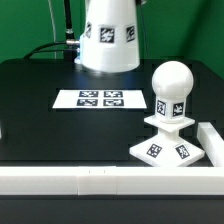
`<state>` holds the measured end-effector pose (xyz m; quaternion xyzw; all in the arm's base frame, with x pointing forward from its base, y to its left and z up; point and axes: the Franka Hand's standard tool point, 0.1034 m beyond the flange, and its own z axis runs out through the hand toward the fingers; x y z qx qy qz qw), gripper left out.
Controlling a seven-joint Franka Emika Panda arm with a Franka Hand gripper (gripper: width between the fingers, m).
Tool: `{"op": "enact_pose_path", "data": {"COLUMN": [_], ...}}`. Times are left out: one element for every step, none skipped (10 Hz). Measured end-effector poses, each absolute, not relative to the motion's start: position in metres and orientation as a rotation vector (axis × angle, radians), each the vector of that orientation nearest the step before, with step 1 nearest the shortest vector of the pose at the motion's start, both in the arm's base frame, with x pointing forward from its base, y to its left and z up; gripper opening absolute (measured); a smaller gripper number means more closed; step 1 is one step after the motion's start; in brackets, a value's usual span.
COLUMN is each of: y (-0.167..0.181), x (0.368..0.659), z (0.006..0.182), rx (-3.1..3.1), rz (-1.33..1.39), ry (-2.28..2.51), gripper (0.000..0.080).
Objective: Assemble lamp
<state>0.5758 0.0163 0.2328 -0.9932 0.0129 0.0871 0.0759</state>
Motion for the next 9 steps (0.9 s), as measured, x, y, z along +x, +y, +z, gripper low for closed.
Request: {"op": "enact_pose_path", "data": {"y": [0.016,0.015,0.016,0.014,0.011,0.022,0.037,0.051,0.06], "x": [0.579,0.576,0.576,0.576,0.573,0.574,0.579,0.585,0.593], "z": [0.23,0.228,0.228,0.227,0.224,0.233,0.24,0.246,0.249], "rx": [-2.979,-2.979,-2.979,-2.977,-2.969,-2.973,-2.975,-2.974,-2.973], "rz": [0.242,0.251,0.252,0.252,0.256,0.26,0.249,0.252,0.257], "ry": [0.006,0.011,0.01,-0.016,-0.092,-0.025,0.003,0.024,0.041], "gripper": [0.0046,0.0046,0.0046,0.0046,0.0046,0.0046,0.0046,0.0046,0.0046]}}
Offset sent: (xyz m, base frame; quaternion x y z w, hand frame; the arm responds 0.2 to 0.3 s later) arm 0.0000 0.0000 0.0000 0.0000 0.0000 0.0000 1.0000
